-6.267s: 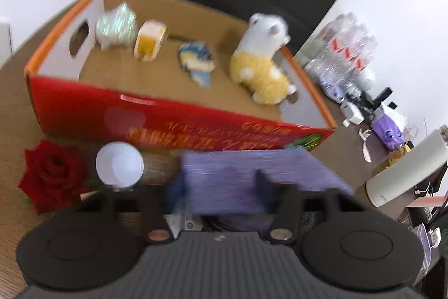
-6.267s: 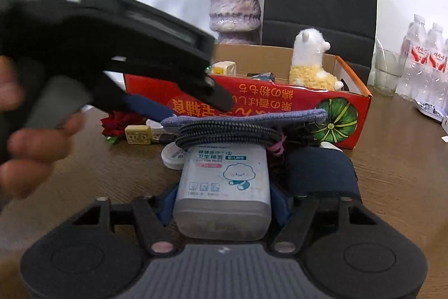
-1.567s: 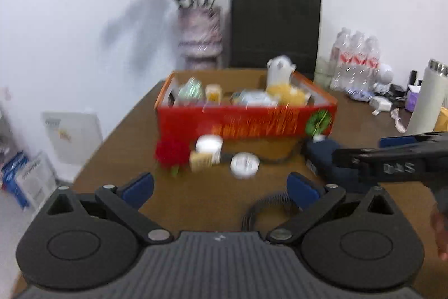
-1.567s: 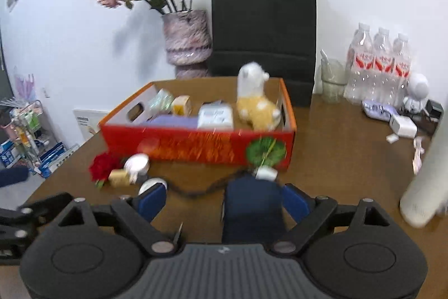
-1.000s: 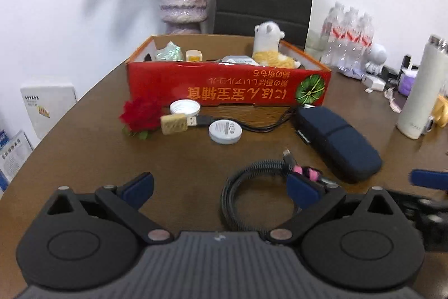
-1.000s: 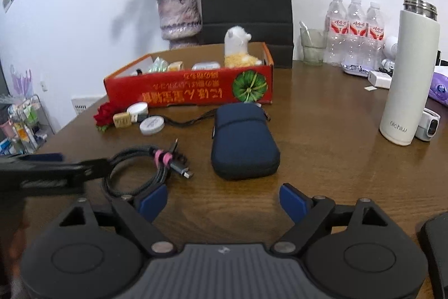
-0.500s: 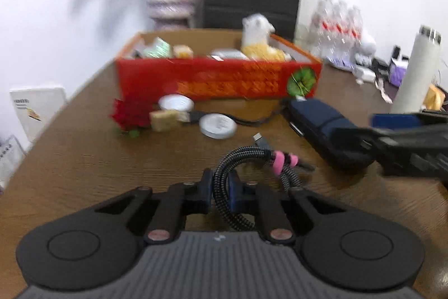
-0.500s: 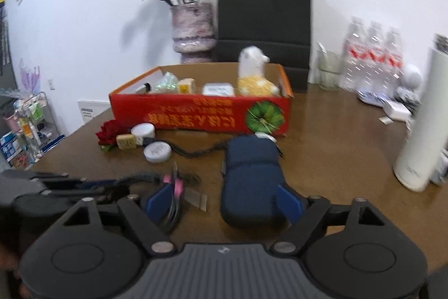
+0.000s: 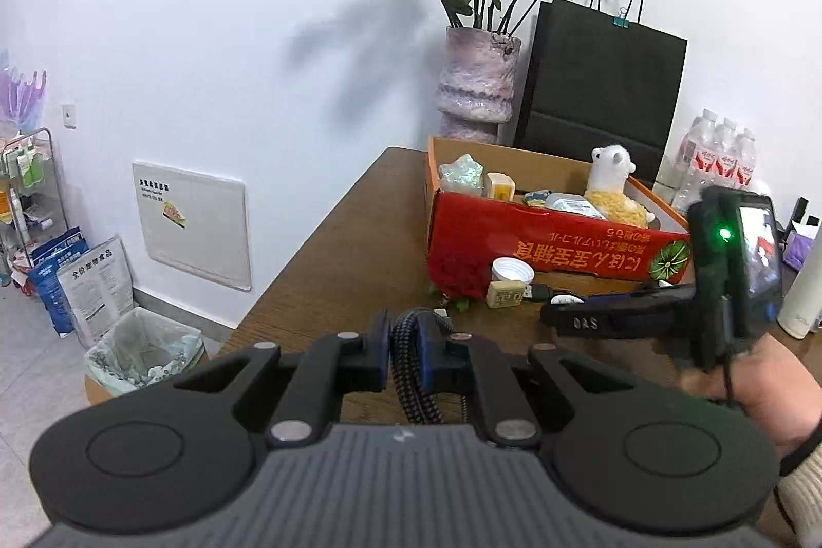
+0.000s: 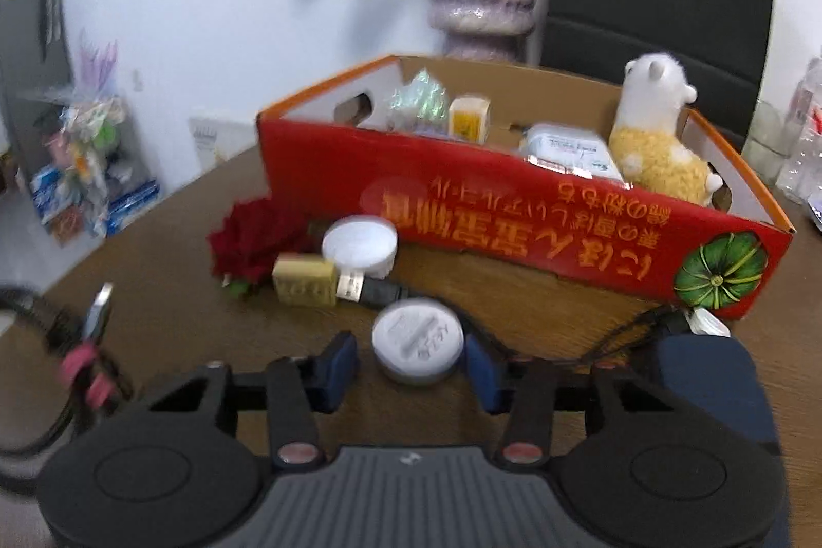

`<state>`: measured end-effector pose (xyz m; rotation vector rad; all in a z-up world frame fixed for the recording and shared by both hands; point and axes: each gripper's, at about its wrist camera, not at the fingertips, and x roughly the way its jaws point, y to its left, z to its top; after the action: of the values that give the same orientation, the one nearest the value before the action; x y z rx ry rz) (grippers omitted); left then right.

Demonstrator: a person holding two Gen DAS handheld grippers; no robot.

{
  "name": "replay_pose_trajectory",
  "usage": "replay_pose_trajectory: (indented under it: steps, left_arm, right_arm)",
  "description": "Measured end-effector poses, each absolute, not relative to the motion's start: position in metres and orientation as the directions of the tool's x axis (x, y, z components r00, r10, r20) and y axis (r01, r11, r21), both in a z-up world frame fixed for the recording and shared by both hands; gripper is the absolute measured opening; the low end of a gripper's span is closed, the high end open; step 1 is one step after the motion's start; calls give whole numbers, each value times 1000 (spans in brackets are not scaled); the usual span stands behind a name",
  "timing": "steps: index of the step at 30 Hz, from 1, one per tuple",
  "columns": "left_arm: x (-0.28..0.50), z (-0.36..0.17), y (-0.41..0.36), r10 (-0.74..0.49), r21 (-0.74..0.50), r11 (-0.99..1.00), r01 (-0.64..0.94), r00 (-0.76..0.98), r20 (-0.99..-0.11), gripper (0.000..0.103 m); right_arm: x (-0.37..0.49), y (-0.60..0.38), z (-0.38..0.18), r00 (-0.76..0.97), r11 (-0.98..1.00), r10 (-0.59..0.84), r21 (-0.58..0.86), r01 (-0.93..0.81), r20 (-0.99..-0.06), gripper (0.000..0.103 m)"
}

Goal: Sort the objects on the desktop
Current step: 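Drop the black cable in the box with left tool while right drops puck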

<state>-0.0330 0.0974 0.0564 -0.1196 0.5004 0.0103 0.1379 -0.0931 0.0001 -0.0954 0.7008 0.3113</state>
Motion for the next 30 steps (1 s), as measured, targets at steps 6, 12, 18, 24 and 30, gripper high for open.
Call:
replay_pose_trajectory:
  steps: [6,12,18,24,30]
  left_arm:
    - [-39,60,91,-78,-145,989,11,881,-467,11]
    - [-41,71,68,-205,-207,970,124,875,-438,10]
    - [-37,92,31,-312,-202,947,250,866,-391,10]
    - [10,141,19,-376,-162,926,341,870,-317,10]
    - [113,172,24,-434,-223,900,375,819,-374,10]
  right_arm:
    - [116,-104,8,706,938,311,88,-334,-636,38]
    - [54,-143,42,781,953,291,96,-288,-552,38]
    - [28,-183,71,832,967,249,87,-238,-495,38]
    - [44,-202,94,854,963,266,80,-258,-448,38]
    - [106,-200,140,868,945,323,79,-318,-376,38]
